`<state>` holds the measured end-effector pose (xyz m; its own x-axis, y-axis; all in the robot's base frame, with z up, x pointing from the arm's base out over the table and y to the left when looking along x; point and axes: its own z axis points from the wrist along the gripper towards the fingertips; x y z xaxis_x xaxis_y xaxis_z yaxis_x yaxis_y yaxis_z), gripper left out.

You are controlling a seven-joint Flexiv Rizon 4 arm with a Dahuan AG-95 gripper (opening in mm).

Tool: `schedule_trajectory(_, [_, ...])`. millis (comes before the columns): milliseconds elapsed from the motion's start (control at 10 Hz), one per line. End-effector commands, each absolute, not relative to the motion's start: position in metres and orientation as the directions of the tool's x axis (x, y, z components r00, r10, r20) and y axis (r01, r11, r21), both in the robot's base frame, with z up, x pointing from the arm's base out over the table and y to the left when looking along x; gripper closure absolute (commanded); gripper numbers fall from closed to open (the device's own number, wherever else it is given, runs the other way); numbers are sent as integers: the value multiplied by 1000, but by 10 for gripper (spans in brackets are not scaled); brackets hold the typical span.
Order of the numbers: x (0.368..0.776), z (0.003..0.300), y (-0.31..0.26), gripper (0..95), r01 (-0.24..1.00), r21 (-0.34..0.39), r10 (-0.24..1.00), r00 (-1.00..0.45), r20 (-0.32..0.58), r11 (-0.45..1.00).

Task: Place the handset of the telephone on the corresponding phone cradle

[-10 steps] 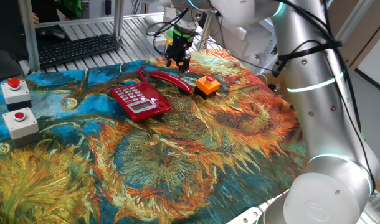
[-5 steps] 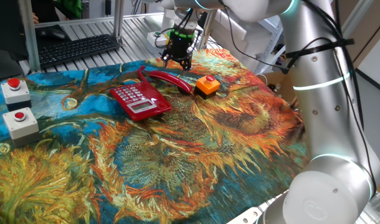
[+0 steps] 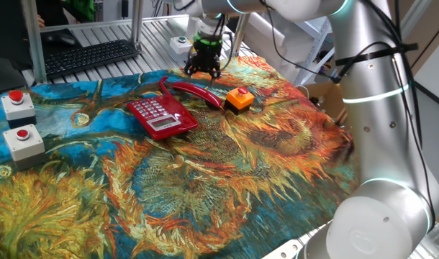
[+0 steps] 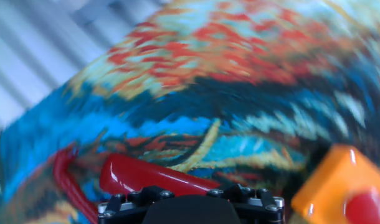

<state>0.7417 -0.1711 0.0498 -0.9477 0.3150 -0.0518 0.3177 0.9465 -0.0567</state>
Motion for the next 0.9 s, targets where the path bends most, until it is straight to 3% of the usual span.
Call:
schedule_trajectory(100, [746,35,-167,190,-83,-117,-91,-994,-66,990])
schedule_trajectory(700, [741,15,-162,190,-132,-144,-143,-988,-65,981])
schedule_trajectory(800, [741,12,-162,380,-154,-155,-164,-985,-57,976])
schedule_trajectory(900, [741,10,-164,760,-158,-152,-167,-985,-50,976])
